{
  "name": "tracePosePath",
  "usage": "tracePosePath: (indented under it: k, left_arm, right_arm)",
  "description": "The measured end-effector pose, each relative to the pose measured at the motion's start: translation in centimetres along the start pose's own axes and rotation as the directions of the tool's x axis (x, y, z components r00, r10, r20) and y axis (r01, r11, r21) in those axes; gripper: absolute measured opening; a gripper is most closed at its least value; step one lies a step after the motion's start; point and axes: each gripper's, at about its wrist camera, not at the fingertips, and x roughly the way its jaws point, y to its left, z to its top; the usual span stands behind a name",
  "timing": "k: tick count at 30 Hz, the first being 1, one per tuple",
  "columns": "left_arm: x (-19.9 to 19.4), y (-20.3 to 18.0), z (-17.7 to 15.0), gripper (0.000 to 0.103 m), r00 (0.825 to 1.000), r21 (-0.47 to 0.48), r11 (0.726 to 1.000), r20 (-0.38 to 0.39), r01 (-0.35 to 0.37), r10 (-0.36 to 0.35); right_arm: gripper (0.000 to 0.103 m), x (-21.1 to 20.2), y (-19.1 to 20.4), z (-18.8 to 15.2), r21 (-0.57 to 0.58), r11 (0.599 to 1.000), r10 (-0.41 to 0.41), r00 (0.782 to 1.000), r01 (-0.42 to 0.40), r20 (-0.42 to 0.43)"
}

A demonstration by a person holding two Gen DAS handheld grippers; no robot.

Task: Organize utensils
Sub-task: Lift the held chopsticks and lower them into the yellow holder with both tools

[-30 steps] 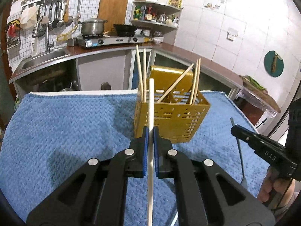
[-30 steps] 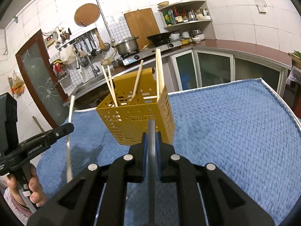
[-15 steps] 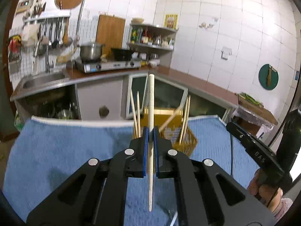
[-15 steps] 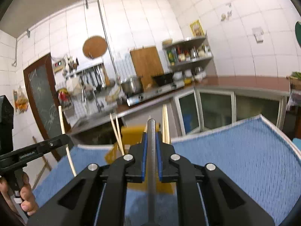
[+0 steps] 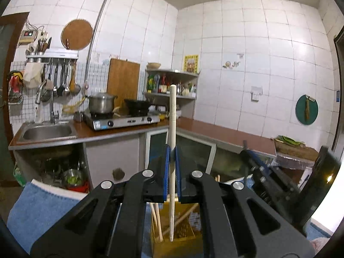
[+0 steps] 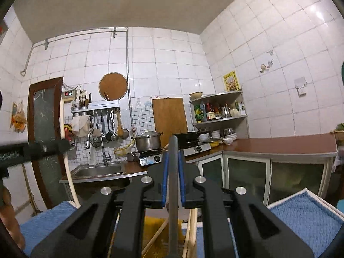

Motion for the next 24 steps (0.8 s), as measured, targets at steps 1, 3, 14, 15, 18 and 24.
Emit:
tracePosePath:
  k: [1, 3, 14, 15, 18, 24]
  left_arm:
    - [0.6, -0.1, -0.1, 0.004, 1.0, 0.009, 1.0, 0.018, -0.004, 0.004]
    - [1.6, -0.3, -0.3, 0.004, 0.999, 0.026, 1.0, 0.033, -0.017, 0.016]
    - [6.4, 0.2, -4.2, 0.004, 0.999, 0.03, 1.0, -0.043, -0.001, 0.003]
    - [6.6, 0.2, -4.5, 0.004, 0.999, 0.032, 0.999, -0.052, 0.001, 0.001]
    - [6.7, 0.3, -5.5, 0.004, 0.998, 0.039, 0.999, -0.07, 0.001, 0.002]
    - [6.9, 1.0, -7.4, 0.004, 0.992, 0.038, 0.999, -0.125, -0.006, 0.011]
  right_arm:
    - [0.009, 0.4, 0.1, -0.3, -0.011, 1.0, 0.001, 1.0, -0.001, 0.005]
    - [0.009, 1.0, 0.3, -1.0, -0.022, 1.0, -0.001, 1.0, 0.002, 0.018]
    - [0.009, 2.4, 1.4, -4.1, -0.077, 0.997, -0.002, 0.999, 0.005, 0.04]
    - [0.009, 2.4, 1.4, -4.4, -0.076, 0.997, -0.002, 0.999, 0.005, 0.038]
    - [0.01, 2.5, 1.2, -5.1, -0.081, 0.997, -0.007, 1.0, 0.009, 0.028]
    - [0.01, 2.0, 0.3, -6.6, -0.059, 0.998, -0.016, 1.0, 0.015, -0.027]
